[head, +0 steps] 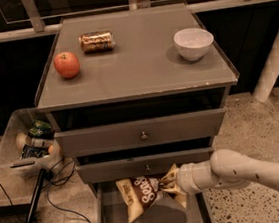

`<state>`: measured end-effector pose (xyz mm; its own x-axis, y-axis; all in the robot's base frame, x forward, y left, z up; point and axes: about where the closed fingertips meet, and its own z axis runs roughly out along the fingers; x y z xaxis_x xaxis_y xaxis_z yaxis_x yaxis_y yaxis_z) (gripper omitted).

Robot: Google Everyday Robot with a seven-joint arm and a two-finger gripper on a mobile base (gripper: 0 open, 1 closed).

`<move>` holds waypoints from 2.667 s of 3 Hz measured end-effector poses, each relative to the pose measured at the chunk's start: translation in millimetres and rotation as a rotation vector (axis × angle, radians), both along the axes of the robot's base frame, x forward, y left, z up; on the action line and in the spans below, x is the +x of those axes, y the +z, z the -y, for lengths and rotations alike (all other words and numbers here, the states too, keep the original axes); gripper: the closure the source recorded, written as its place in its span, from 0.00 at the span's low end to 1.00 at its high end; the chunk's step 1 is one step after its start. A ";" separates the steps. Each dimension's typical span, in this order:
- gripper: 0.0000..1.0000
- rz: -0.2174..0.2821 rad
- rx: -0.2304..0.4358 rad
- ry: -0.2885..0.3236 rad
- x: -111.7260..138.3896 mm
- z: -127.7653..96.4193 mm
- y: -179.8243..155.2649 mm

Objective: Place brown chip bag into bottom drawer

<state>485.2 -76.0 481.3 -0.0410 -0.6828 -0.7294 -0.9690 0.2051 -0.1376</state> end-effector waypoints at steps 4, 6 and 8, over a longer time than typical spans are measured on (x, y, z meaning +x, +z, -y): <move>1.00 0.071 0.089 0.114 8.0 -0.3 -37.1; 1.00 -0.136 -0.025 0.081 -5.4 -10.3 -183.9; 1.00 -0.037 -0.035 -0.058 -19.3 5.6 -256.2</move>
Offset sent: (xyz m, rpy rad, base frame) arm 0.0069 -0.0088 -0.0136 0.0960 -0.0663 0.0551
